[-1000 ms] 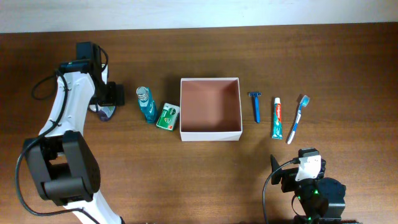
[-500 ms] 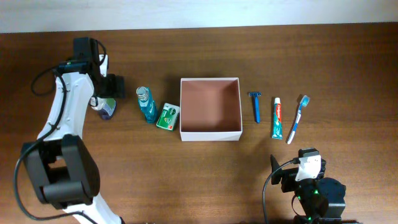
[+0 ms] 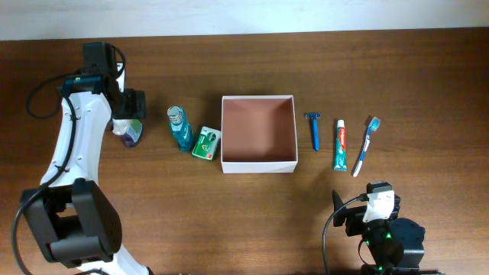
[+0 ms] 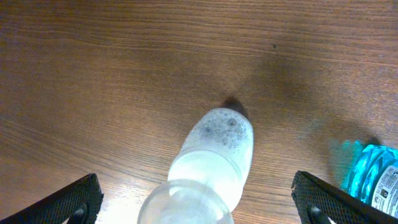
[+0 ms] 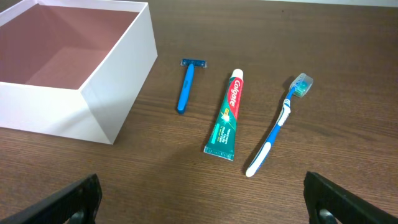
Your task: Pack container
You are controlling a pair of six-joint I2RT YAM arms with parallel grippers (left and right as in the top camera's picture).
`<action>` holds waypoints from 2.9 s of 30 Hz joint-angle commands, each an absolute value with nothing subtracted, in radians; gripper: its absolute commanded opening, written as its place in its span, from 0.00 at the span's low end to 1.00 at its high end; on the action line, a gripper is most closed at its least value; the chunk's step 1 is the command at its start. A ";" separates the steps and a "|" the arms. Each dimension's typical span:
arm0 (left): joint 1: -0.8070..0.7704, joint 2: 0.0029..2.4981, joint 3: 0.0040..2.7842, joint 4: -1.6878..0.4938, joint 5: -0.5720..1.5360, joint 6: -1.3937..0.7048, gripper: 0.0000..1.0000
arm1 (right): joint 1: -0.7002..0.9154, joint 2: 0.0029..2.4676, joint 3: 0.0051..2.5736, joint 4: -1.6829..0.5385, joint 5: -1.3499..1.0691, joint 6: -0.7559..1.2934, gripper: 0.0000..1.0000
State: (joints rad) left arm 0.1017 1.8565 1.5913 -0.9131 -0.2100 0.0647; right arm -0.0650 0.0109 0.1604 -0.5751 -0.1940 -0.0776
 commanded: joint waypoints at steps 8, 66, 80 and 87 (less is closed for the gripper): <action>0.165 1.897 1.584 -0.916 -0.080 0.134 0.93 | -0.073 0.003 0.154 -0.575 -0.202 -0.070 0.99; 0.046 1.714 1.813 -1.068 -0.001 0.194 0.00 | -0.073 0.003 0.154 -0.575 -0.202 -0.070 0.99; -0.103 1.596 1.906 -1.075 -0.022 0.167 0.01 | -0.073 0.003 0.154 -0.575 -0.202 -0.070 0.99; -0.250 1.591 1.943 -1.077 -0.022 0.127 0.01 | -0.073 0.003 0.154 -0.575 -0.202 -0.070 0.99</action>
